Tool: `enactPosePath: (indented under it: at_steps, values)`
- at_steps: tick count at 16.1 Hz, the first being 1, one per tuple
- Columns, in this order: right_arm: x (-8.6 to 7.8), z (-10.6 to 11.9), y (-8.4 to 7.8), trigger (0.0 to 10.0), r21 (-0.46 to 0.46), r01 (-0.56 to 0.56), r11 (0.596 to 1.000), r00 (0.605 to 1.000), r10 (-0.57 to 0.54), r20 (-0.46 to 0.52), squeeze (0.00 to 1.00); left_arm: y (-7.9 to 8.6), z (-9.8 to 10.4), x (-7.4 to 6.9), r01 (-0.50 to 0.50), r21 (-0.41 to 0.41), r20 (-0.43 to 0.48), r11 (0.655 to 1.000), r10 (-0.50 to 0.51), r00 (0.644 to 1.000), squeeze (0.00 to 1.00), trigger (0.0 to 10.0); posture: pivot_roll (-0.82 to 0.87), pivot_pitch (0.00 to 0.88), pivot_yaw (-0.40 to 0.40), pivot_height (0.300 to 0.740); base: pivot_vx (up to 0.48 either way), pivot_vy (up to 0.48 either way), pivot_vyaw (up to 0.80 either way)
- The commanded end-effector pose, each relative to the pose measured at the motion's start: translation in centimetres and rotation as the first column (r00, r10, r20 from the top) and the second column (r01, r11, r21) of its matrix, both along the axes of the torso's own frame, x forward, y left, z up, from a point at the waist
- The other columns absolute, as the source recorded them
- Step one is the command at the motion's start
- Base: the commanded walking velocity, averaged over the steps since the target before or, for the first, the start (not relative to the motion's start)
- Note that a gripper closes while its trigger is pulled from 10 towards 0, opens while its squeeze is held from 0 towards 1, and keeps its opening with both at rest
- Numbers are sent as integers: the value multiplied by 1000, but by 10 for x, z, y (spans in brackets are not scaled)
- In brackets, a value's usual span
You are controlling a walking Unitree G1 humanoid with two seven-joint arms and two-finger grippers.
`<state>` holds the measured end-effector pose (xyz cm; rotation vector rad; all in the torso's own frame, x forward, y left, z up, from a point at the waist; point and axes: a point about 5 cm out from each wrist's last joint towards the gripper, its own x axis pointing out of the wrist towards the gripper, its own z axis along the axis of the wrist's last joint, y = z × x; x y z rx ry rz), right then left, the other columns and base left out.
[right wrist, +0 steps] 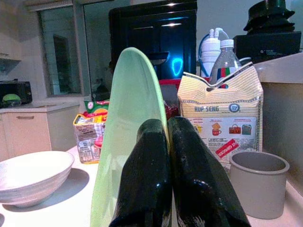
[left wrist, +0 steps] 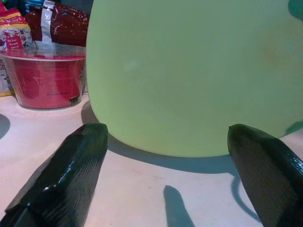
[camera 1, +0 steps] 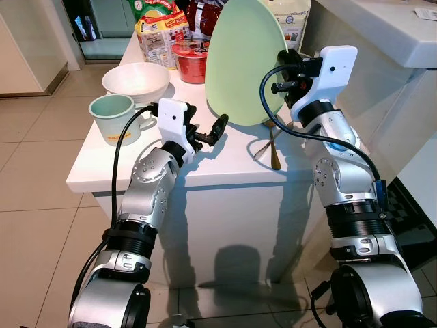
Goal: Setting the table
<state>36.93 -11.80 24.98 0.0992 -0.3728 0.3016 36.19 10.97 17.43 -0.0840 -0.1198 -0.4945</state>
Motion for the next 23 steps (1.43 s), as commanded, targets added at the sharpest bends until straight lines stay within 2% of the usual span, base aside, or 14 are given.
enactPosePath:
  at_steps: [1, 19, 23]
  values:
    - [-2, 24, 3, 10000, 1, -9, 1000, 995, 9, 98, 0, 0, -1, 0, -3, 19, -1, 1000, 3, 1000, 0, 10000, 33, 0, -7, 740, 0, 0, 0]
    - [-2, 24, 4, 10000, 3, -9, 1000, 995, 9, 100, 0, 0, -1, 0, -4, 20, -1, 1000, 4, 1000, 0, 10000, 33, 0, -7, 740, 0, 0, 0]
    - [-3, 18, 3, 10000, -5, -1, 1000, 996, 2, 87, 0, 2, -3, -1, -5, 4, -9, 1000, 5, 1000, 0, 10000, 36, 0, -4, 740, 0, 0, 0]
